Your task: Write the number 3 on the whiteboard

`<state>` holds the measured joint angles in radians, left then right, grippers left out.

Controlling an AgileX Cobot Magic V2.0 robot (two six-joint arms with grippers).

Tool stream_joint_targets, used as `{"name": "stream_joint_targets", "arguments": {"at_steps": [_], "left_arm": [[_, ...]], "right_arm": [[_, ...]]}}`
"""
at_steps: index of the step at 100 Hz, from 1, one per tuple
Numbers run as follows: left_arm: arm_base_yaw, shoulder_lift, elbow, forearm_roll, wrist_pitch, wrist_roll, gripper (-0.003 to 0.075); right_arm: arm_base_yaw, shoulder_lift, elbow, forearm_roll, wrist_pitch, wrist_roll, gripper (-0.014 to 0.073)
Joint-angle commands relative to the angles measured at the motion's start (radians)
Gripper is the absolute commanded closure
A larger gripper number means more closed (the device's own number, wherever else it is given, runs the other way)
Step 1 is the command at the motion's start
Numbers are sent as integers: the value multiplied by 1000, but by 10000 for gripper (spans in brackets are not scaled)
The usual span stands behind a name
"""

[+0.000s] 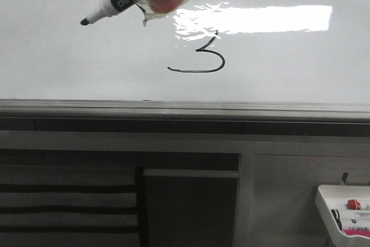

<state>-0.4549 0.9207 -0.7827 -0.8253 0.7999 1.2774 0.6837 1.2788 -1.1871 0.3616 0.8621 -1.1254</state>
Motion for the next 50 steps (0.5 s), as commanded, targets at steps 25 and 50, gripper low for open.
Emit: {"name": "stream_joint_targets", "arguments": {"at_steps": [25,50], "left_arm": [[-44,104,-101,-58,-41,39,639],[-44,150,-141,-60,-37,66,636]], "right_arm": [[0,-26,-31,20,-46,-17,655],[0,-26,-31,20,-61,-19,655]]}}
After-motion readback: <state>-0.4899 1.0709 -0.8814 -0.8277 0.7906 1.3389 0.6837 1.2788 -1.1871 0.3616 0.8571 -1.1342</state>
